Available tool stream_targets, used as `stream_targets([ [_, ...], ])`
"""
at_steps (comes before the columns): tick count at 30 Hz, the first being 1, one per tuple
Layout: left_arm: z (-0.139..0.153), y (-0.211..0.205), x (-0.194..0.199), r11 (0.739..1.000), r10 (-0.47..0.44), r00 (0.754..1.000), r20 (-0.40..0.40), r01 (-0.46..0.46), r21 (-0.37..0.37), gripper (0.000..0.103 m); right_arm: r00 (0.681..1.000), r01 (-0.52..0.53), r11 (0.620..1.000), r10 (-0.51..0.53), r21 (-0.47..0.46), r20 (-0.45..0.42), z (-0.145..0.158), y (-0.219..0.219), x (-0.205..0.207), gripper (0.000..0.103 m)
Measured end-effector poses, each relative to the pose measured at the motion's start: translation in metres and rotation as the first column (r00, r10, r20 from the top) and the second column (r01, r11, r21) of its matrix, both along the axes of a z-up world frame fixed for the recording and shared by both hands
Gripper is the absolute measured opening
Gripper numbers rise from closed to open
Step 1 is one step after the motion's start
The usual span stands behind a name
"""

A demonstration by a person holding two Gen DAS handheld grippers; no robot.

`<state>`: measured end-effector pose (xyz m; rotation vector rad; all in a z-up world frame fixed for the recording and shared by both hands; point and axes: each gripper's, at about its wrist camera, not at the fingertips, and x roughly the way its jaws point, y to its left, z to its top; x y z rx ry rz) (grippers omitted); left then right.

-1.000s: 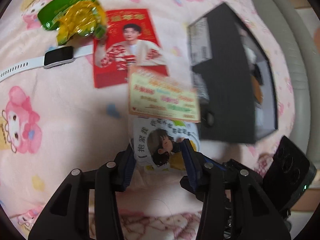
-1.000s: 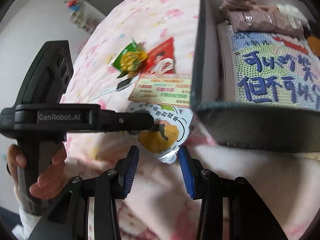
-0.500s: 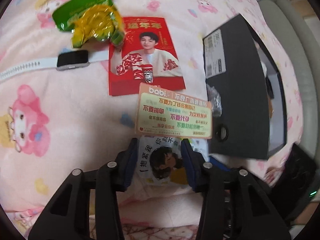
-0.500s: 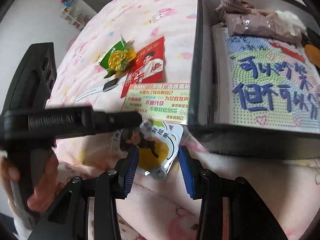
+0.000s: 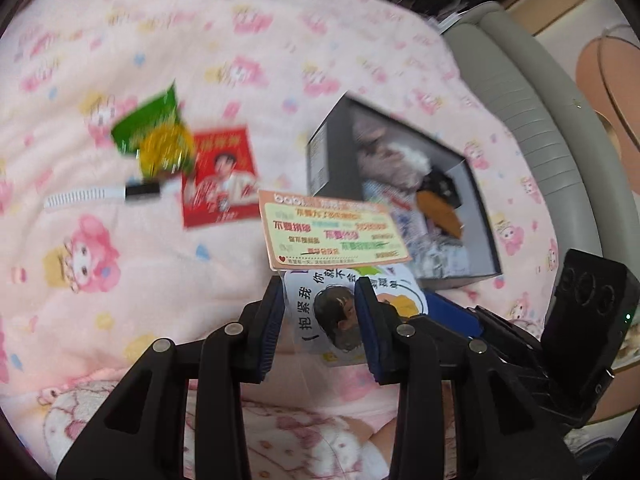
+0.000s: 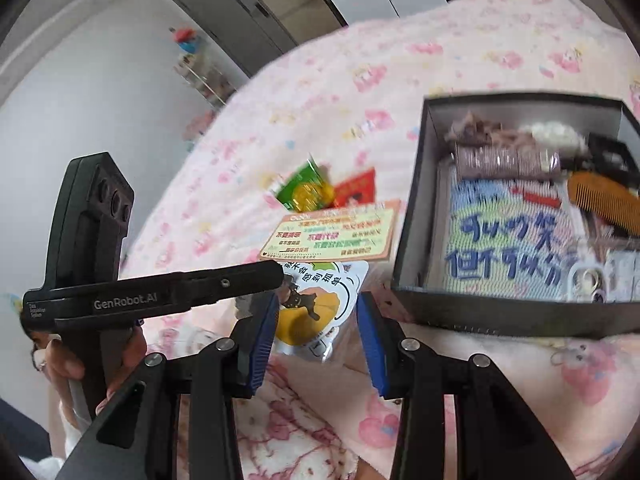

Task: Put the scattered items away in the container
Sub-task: 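Carry the sticker card over the box and open the left gripper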

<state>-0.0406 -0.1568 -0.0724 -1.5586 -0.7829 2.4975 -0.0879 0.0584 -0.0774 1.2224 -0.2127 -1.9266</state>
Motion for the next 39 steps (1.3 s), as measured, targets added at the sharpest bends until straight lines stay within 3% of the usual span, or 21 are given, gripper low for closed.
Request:
stream_targets([
  [4, 0.025, 0.027, -0.024, 0.999, -0.043, 0.997, -0.064, 0.042, -0.011, 0.035, 0.998, -0.003, 0.999, 0.005, 0.039, -0.061, 0.026, 0.026, -0.016, 0.036],
  [7, 0.029, 0.049, -0.052, 0.995, -0.090, 0.995, -0.050, 0.088, -0.043, 0.035, 0.991, 0.002, 0.996, 0.009, 0.085, -0.131, 0.035, 0.040, -0.037, 0.036],
  [13, 0.005, 0.085, -0.122, 0.989, -0.148, 0.989, -0.007, 0.148, 0.026, 0.036, 0.992, 0.068, 0.989, -0.053, 0.135, -0.112, 0.017, 0.078, -0.086, 0.036],
  [17, -0.030, 0.114, -0.148, 0.982, -0.189, 0.978, 0.085, 0.187, 0.030, 0.036, 0.993, 0.112, 0.984, -0.105, 0.136, -0.059, -0.008, 0.099, -0.105, 0.036],
  [23, -0.069, 0.145, -0.160, 0.972, -0.233, 0.956, 0.177, 0.230, 0.038, 0.036, 0.974, 0.215, 0.961, -0.225, 0.174, 0.037, -0.039, 0.120, -0.126, 0.036],
  [29, -0.080, 0.158, -0.160, 0.977, -0.160, 0.957, 0.241, 0.188, -0.101, 0.036, 0.975, 0.217, 0.951, -0.224, 0.222, 0.006, -0.043, 0.119, -0.130, 0.036],
  [36, -0.057, 0.158, -0.145, 0.974, -0.108, 0.978, 0.177, 0.140, -0.177, 0.036, 0.945, 0.319, 0.919, -0.326, 0.232, -0.011, -0.039, 0.140, -0.140, 0.036],
  [39, -0.056, 0.162, -0.147, 0.981, -0.138, 0.977, 0.162, 0.157, -0.116, 0.036, 0.934, 0.354, 0.911, -0.357, 0.209, -0.026, -0.032, 0.148, -0.139, 0.036],
])
